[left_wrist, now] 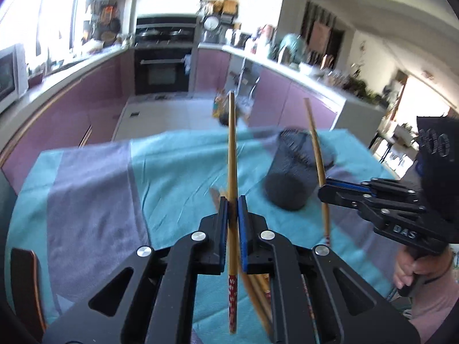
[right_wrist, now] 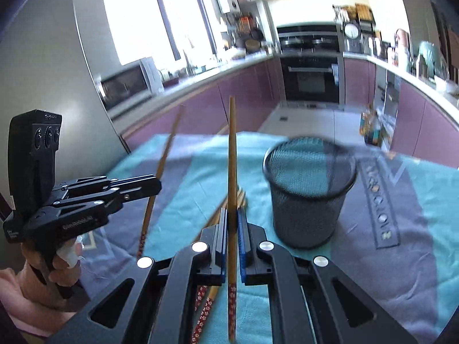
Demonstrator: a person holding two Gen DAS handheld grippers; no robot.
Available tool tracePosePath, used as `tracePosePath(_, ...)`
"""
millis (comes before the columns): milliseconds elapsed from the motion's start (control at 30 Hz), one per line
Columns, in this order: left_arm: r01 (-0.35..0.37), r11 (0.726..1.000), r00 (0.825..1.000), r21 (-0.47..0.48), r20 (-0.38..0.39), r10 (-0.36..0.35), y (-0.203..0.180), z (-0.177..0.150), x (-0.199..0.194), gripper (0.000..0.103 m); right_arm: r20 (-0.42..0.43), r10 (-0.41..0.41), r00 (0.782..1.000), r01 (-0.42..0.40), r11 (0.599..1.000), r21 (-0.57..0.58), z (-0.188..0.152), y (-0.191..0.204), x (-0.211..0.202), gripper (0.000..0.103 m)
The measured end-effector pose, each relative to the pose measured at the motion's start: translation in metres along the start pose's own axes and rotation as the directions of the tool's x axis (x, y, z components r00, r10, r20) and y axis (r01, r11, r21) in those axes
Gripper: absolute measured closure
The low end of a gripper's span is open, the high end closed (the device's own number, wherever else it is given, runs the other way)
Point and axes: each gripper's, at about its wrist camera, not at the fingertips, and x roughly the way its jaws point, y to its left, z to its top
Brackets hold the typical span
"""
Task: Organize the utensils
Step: 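Lift the left gripper's chopstick upright into the black mesh cup while the right gripper inserts its own, then open the left gripper over the cup while the right gripper releases its chopstick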
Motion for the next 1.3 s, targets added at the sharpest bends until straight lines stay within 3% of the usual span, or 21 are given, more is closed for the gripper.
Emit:
tracePosePath(333, 0.152, 0.988, 0.974, 0.007, 0.170, -0.151, -0.018, 0.060, -0.058, 0.096, 0.151, 0.012, 0.988, -0.012, 1.000, -0.003, 0.044, -0.012, -0.042, 0.097)
tracePosePath(533, 0.196, 0.980, 0.949, 0.034, 0.244, -0.198, -0.048, 0.109, -0.059, 0.096, 0.237, -0.027, 0.971, 0.030, 0.999, -0.011, 0.080, -0.022, -0.055, 0.097)
tracePosePath(633, 0.193, 0.980, 0.946, 0.039, 0.259, -0.196, -0.062, 0.130, -0.047, 0.096, 0.256, -0.067, 0.964, 0.070, 0.997, -0.006, 0.091, -0.029, -0.052, 0.097)
tracePosePath(733, 0.190, 0.981, 0.953, 0.036, 0.232, -0.193, -0.072, 0.144, -0.024, 0.096, 0.243, -0.089, 0.966, 0.090, 0.996, 0.007, 0.093, -0.038, -0.042, 0.097)
tracePosePath(1000, 0.179, 0.982, 0.981, 0.059, 0.066, -0.183, -0.091, 0.120, 0.054, 0.096, 0.074, -0.109, 0.991, 0.108, 0.994, 0.014, 0.081, -0.054, 0.006, 0.097)
tracePosePath(1133, 0.167, 0.983, 0.986, 0.076, -0.001, -0.168, -0.094, 0.105, 0.081, 0.096, -0.005, -0.116, 0.993, 0.116, 0.993, 0.007, 0.076, -0.052, 0.025, 0.097)
tracePosePath(1300, 0.159, 0.984, 0.987, 0.082, -0.027, -0.157, -0.087, 0.100, 0.103, 0.095, -0.052, -0.124, 0.991, 0.125, 0.992, 0.024, 0.073, -0.057, 0.043, 0.097)
